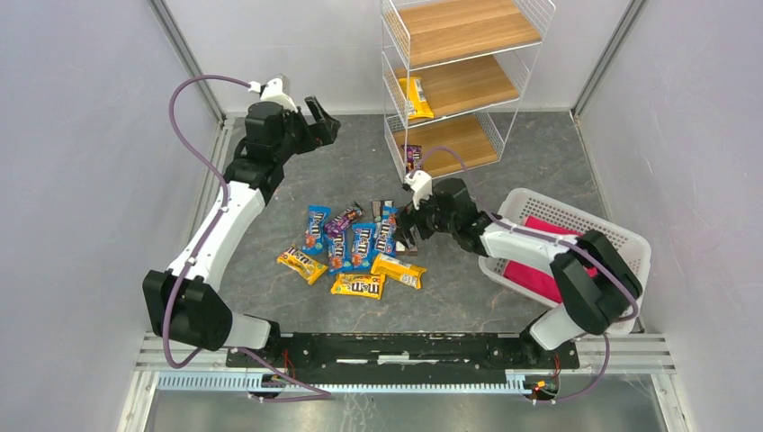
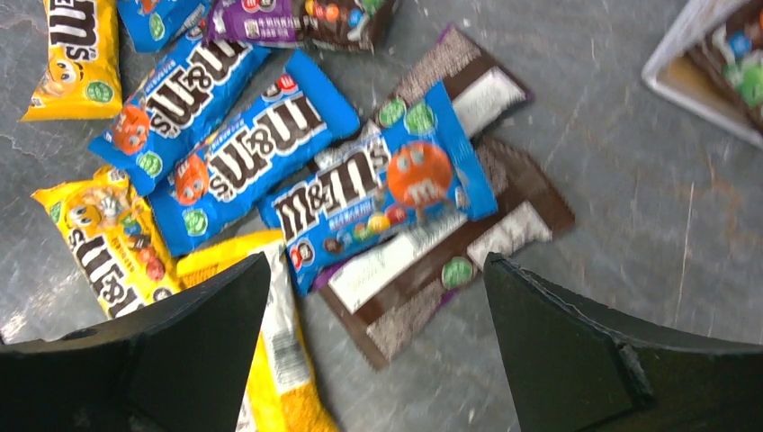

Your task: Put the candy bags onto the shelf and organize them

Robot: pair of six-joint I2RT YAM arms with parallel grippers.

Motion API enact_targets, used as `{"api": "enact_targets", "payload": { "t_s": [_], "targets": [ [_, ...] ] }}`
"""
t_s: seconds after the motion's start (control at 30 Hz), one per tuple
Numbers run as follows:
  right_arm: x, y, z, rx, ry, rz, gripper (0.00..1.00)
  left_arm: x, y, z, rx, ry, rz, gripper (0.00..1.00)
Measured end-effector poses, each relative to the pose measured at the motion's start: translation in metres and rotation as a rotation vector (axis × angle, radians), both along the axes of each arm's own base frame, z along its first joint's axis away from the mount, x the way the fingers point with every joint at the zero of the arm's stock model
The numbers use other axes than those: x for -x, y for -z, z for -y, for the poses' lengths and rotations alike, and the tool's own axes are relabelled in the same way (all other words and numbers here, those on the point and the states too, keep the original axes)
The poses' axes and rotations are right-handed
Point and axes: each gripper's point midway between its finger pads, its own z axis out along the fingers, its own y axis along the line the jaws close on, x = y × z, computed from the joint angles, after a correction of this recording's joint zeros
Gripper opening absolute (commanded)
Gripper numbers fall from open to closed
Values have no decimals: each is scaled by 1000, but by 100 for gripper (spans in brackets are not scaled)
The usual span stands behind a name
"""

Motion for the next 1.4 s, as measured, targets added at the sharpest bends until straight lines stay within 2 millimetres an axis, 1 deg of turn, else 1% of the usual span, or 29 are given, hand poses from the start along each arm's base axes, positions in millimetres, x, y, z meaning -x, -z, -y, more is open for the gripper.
{"api": "enact_targets", "payload": {
  "t_s": [0.1,0.23,0.37,0.43,0.57,0.7,0.8,0.83,0.9,0.97,1.03,1.13,1.2,1.33,1.4],
  "targets": [
    [-16,-1,-15,6,-52,50,96,0,3,0,-2,3,-13,97],
    [-41,3,-36,22,-86,78,96,-1,-2,-1,3,4,-5,96],
    [-61,8,-45,39,-71,89,95,-3,-6,-6,8,-2,2,96],
    [-66,13,-47,40,-64,81,92,-4,-7,-11,10,-11,3,95],
    [-66,24,-47,30,-37,25,82,-6,-8,-20,16,-22,2,94],
    [-62,26,-49,-18,-17,-33,69,-8,-8,-27,31,-35,-1,94],
    [-57,30,-49,-52,-3,-67,53,-8,-9,-28,53,-35,-8,94],
    [-53,34,-47,-57,5,-84,48,-8,-8,-28,59,-35,-10,94],
    [-46,43,-39,-61,30,-129,36,-8,-9,-27,67,-36,-13,94],
    [-38,51,-31,-74,62,-177,27,-8,-8,-27,73,-35,-16,94],
    [-32,55,-22,-97,102,-218,18,-8,-8,-26,74,-35,-17,94],
    [-27,53,-4,-148,181,-266,4,-8,-7,-26,74,-35,-19,94],
    [-24,51,8,-190,241,-295,0,-8,-7,-26,75,-35,-19,94],
    [-20,43,28,-267,359,-327,0,-8,-7,-26,76,-35,-20,94],
    [-19,36,33,-305,406,-325,1,-8,-6,-26,80,-34,-23,94]
  ]
}}
